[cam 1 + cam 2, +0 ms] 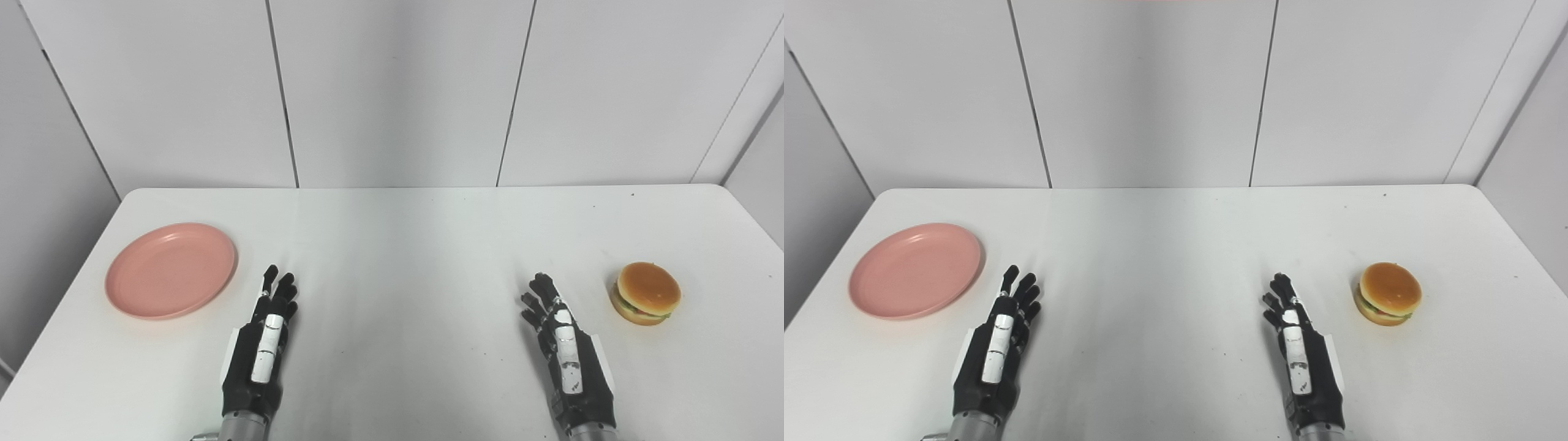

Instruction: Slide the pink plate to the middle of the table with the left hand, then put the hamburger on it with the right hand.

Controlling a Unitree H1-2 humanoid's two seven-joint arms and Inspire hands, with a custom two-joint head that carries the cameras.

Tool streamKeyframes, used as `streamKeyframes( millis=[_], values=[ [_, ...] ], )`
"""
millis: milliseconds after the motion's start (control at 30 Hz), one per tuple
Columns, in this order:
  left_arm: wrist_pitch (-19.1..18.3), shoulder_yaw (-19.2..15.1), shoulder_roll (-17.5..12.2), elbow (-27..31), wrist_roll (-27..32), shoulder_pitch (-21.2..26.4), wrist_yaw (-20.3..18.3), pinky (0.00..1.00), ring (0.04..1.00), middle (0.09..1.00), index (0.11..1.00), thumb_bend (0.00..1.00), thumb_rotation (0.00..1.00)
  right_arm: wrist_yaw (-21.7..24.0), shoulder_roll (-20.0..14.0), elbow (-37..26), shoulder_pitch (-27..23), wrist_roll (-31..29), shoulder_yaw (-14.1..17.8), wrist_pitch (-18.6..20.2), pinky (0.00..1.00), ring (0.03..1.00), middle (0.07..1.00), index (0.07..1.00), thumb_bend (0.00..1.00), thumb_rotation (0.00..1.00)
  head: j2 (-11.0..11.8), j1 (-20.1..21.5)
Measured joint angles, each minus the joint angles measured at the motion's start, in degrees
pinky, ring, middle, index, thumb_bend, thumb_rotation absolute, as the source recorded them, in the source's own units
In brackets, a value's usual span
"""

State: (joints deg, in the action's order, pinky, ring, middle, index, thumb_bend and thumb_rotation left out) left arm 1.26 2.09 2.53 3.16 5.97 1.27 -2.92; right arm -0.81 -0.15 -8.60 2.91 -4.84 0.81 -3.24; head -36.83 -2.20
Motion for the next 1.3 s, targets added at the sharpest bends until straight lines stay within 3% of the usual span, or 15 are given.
streamKeyframes(
  millis=[1067, 1300],
  values=[
    [0.0, 0.3, -0.2, 0.0, -0.2, 0.0, -0.1, 0.97, 0.967, 0.964, 1.0, 0.84, 0.83, 0.0, -0.1, 0.3, -0.5, 0.1, 0.0, 0.2, 0.91, 0.906, 0.935, 0.901, 0.84, 0.98, -0.4, 0.0],
    [0.1, 0.5, -0.2, -0.1, -1.2, 0.0, 0.0, 0.96, 0.959, 0.967, 1.0, 0.83, 0.83, 0.0, -0.3, 0.3, -0.5, 0.0, 0.1, 0.2, 0.92, 0.915, 0.944, 0.91, 0.83, 0.98, 1.5, -2.9]
  ],
)
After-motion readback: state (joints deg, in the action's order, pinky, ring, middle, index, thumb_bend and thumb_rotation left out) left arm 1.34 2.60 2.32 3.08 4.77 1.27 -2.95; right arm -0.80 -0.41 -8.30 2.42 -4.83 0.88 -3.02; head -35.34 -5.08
